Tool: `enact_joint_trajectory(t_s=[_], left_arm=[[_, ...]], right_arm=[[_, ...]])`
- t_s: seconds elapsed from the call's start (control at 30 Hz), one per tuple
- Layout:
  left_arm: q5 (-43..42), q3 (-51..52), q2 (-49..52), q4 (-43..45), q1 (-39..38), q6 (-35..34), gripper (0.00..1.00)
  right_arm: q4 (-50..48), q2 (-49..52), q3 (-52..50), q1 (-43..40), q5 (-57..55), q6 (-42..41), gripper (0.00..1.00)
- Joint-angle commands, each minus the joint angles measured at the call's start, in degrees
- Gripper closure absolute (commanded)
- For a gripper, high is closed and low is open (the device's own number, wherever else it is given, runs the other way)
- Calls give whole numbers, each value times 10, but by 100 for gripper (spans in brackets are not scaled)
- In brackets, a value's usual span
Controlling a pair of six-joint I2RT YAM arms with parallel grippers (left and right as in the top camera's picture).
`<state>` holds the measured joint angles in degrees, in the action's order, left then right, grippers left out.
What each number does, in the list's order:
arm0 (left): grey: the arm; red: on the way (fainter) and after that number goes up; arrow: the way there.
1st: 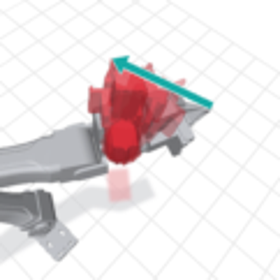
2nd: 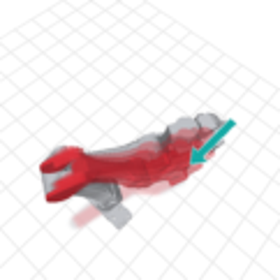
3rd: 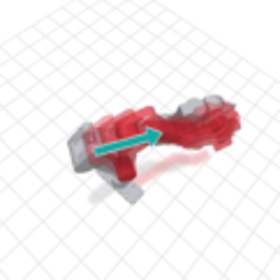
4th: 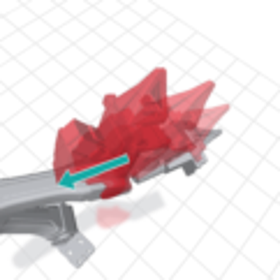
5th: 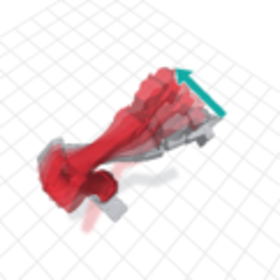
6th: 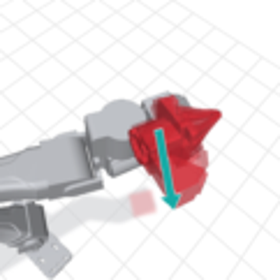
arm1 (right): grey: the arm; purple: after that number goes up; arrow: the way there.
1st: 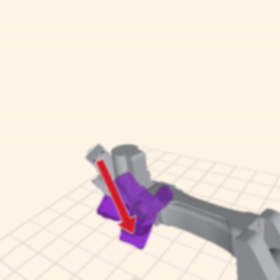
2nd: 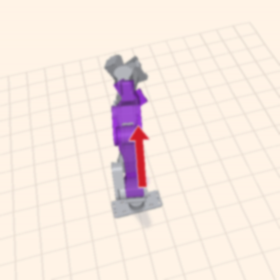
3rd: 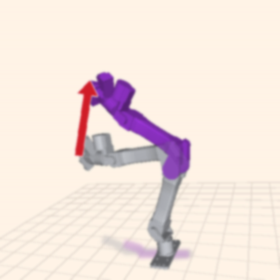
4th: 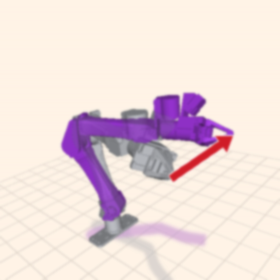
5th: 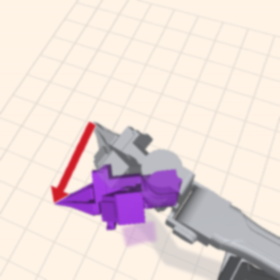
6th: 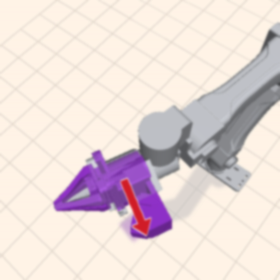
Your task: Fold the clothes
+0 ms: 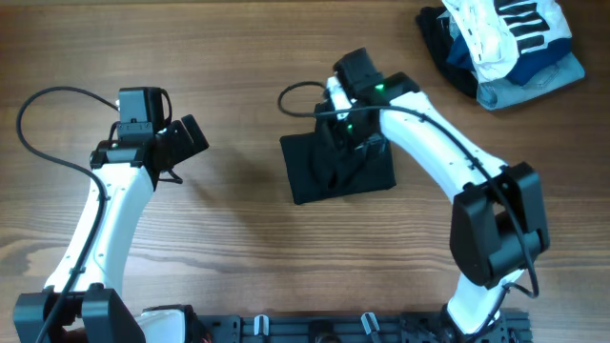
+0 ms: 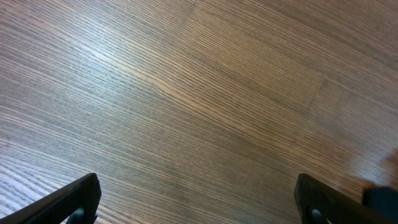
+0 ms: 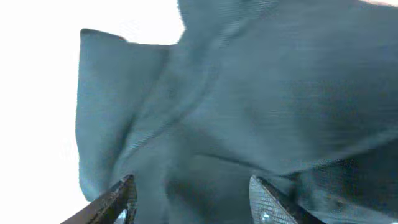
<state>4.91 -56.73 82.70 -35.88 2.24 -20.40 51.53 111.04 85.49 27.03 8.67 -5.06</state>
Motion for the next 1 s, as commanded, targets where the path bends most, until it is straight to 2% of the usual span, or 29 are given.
enact_joint_trajectory(t_s=[0.0, 0.1, 0.17, 0.27, 0.33, 0.63, 0.8, 0.97], left_arm=[[12, -3, 6, 0, 31, 7, 0], [12, -3, 6, 1, 67, 7, 0], [12, -3, 6, 0, 90, 7, 0], [12, -3, 6, 1, 128, 7, 0], [12, -3, 6, 0, 145, 7, 0], [10, -3, 6, -1, 176, 7, 0], [9, -3, 6, -10, 176, 7, 0], [1, -3, 6, -17, 176, 7, 0]], right_arm=[[-5, 2, 3, 23, 12, 4, 37], [-4, 21, 2, 38, 12, 2, 36], [-3, 42, 2, 43, 25, 15, 30], [4, 73, 2, 58, 77, 88, 9], [8, 87, 2, 67, 75, 96, 1], [-34, 107, 5, 73, 121, 104, 0], [-79, 122, 5, 77, -44, 48, 1], [-101, 164, 5, 81, -58, 22, 2]])
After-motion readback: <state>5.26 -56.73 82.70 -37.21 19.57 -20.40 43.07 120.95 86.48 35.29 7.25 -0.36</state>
